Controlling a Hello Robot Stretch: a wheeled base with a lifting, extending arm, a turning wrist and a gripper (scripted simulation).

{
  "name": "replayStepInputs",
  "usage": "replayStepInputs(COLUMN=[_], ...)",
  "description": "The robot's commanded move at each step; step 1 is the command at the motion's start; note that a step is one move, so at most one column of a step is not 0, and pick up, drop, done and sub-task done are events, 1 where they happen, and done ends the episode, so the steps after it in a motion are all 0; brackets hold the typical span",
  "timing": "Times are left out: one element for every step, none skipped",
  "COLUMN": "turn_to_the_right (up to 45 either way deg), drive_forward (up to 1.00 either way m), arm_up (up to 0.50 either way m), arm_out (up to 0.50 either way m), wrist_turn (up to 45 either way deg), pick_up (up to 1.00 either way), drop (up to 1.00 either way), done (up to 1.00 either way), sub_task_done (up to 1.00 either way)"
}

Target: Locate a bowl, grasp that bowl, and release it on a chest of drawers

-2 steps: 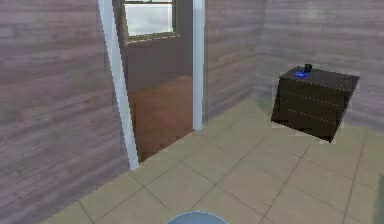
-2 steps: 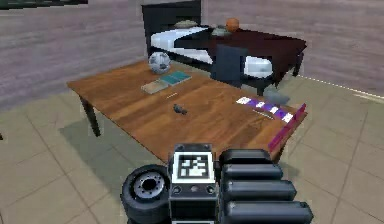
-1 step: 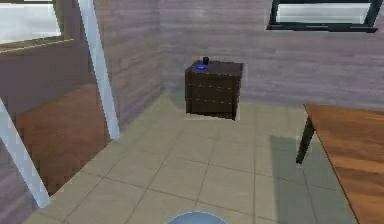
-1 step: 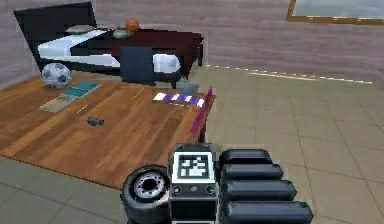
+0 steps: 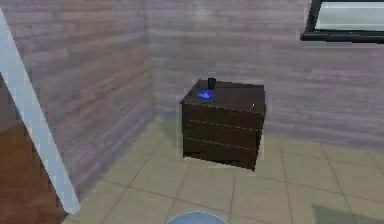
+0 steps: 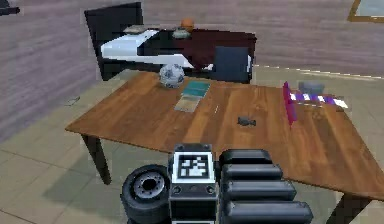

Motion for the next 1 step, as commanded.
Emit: replayStepInputs(turn_to_the_right=[0.0], drive_forward=[1.00], arm_up=[0.00], arm_out=[0.00], wrist_turn=[0.0], pick_up=[0.00], drop=[0.00], done=[0.00], sub_task_done=[0.00])
